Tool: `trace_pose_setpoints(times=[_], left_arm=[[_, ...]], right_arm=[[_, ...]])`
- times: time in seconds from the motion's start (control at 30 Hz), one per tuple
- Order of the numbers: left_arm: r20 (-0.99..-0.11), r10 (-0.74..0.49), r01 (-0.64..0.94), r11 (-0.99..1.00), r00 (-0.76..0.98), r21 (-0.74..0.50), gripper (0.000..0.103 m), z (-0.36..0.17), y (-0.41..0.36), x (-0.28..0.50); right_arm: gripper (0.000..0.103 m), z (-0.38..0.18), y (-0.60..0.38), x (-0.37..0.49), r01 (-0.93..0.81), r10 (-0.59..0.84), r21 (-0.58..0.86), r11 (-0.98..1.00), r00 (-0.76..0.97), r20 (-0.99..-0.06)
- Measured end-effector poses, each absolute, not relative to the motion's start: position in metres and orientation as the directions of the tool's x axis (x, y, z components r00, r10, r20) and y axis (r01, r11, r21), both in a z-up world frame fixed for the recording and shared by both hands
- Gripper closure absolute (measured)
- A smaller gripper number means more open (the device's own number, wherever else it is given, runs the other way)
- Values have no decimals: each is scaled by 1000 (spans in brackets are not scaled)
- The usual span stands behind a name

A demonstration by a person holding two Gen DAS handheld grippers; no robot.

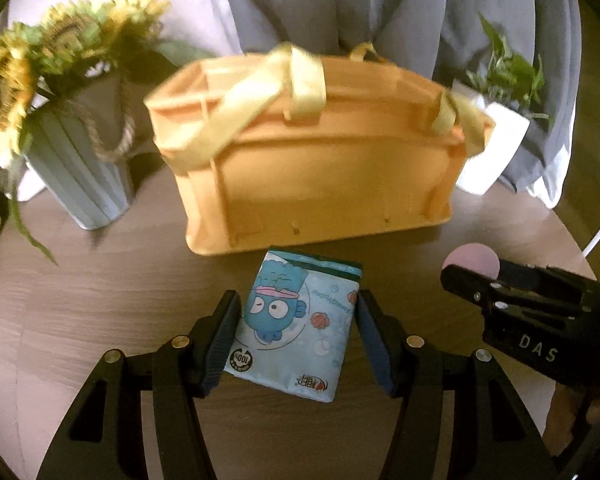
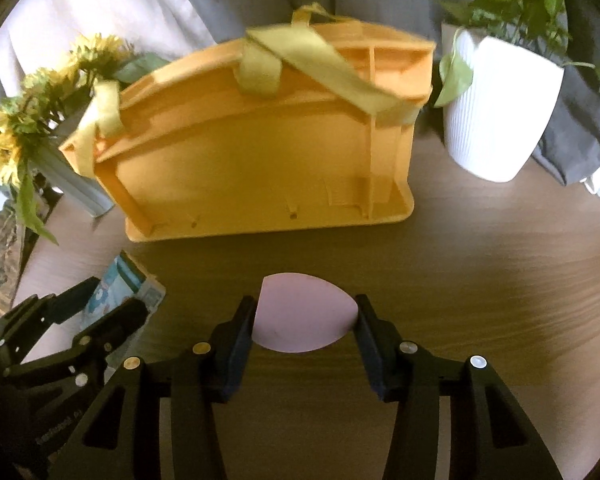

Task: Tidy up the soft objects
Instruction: 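Lift the card pack and sponge and carry both over the orange crate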

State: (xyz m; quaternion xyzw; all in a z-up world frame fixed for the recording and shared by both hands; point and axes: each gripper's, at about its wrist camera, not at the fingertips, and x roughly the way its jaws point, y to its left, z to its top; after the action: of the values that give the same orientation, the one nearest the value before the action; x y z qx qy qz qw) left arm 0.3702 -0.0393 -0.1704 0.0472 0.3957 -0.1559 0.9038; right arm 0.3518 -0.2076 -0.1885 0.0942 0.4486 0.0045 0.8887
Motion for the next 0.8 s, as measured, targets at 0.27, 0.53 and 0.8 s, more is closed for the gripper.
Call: trace_pose_setpoints(times=[0.27,0.53,0.8], left_arm=[[-650,-236,293,956,722,-22,45,-134,-37,356],[-568,-252,288,957,783,-28,45,-98,-33,343],[-488,-279,297,954,827,-40,45,-66,-29,332]], right_arm=[[54,-152,-208,339,81,81,177,981,656,-750],[54,-110,-205,328,80,57,168,982,730,-681],[54,-81,-205,320,74,54,181,981,786,-616]])
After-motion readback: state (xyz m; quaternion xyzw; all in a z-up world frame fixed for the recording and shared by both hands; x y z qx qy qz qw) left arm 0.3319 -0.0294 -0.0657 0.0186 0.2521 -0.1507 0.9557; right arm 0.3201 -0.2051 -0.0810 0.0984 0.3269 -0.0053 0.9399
